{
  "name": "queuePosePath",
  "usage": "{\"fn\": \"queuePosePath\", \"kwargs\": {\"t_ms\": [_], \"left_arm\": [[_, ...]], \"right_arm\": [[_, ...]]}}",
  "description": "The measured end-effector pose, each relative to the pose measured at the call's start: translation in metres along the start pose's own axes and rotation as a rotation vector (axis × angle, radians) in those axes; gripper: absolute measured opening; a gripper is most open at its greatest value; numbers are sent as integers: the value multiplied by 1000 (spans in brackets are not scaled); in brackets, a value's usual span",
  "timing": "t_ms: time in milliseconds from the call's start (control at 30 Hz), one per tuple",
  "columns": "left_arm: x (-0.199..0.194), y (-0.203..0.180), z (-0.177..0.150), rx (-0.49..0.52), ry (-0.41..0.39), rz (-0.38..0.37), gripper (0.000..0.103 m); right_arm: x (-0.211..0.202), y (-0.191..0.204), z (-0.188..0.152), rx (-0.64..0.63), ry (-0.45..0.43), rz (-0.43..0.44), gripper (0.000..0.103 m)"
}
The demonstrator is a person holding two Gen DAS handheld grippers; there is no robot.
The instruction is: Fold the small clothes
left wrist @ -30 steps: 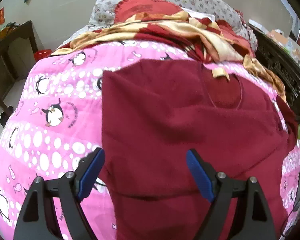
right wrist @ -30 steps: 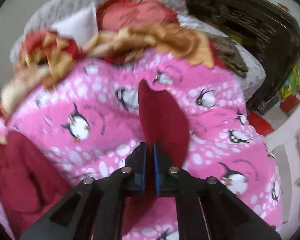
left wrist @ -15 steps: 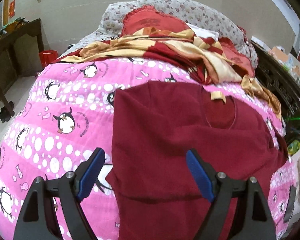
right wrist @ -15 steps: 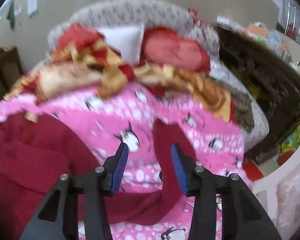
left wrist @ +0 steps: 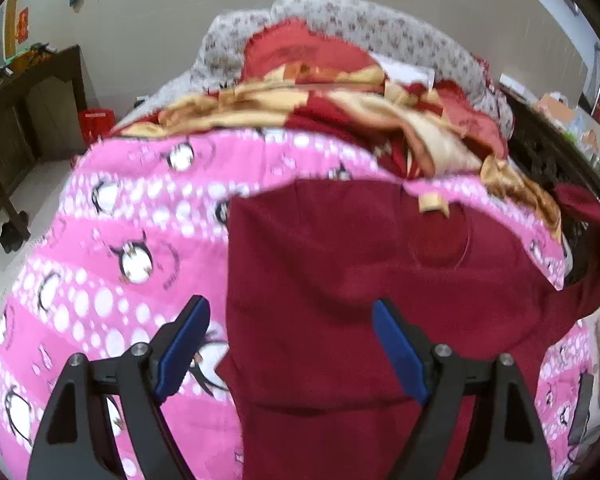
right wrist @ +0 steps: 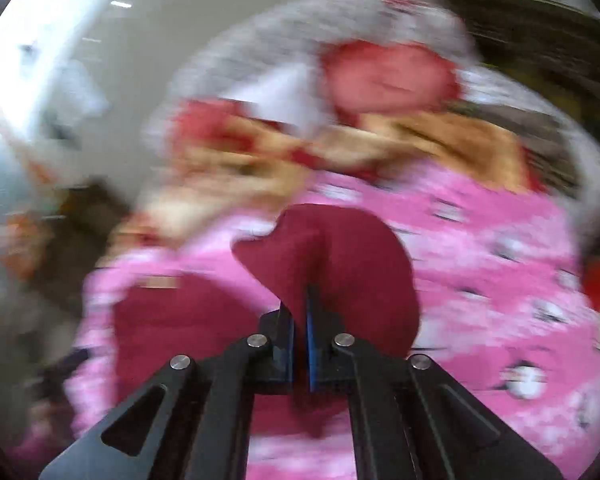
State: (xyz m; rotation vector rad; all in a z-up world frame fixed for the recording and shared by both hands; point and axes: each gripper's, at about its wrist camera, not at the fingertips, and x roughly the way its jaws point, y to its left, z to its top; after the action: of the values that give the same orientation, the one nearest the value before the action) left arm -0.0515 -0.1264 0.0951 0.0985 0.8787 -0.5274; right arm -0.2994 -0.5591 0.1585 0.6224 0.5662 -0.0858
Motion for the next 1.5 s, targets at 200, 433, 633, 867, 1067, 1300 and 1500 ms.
{"fn": "queuePosePath", "kwargs": {"t_ms": [200, 433, 633, 867, 1067, 1300, 1500], "left_arm": [[-32, 29, 17, -9, -84, 49, 87], [-39, 62, 12, -85, -53, 43, 87], [-24, 37, 0, 15, -15, -94, 88], [5, -16, -11, 169, 16, -193, 89], [5, -36, -34, 298, 27, -207, 89], [2, -33, -42, 317, 40, -169, 89], [-9, -17, -22, 271, -6, -156, 89]], "right_arm": [[50, 108, 7, -211, 214, 348, 7], [251, 161, -23, -364, 615, 92, 21], [243, 132, -8, -282, 507, -38, 22], [134, 99, -35, -293, 252, -189, 24], [106, 83, -82, -284, 256, -145, 24], [218, 136, -85, -376, 411, -49, 23], [307, 145, 3, -140, 310, -31, 24]]}}
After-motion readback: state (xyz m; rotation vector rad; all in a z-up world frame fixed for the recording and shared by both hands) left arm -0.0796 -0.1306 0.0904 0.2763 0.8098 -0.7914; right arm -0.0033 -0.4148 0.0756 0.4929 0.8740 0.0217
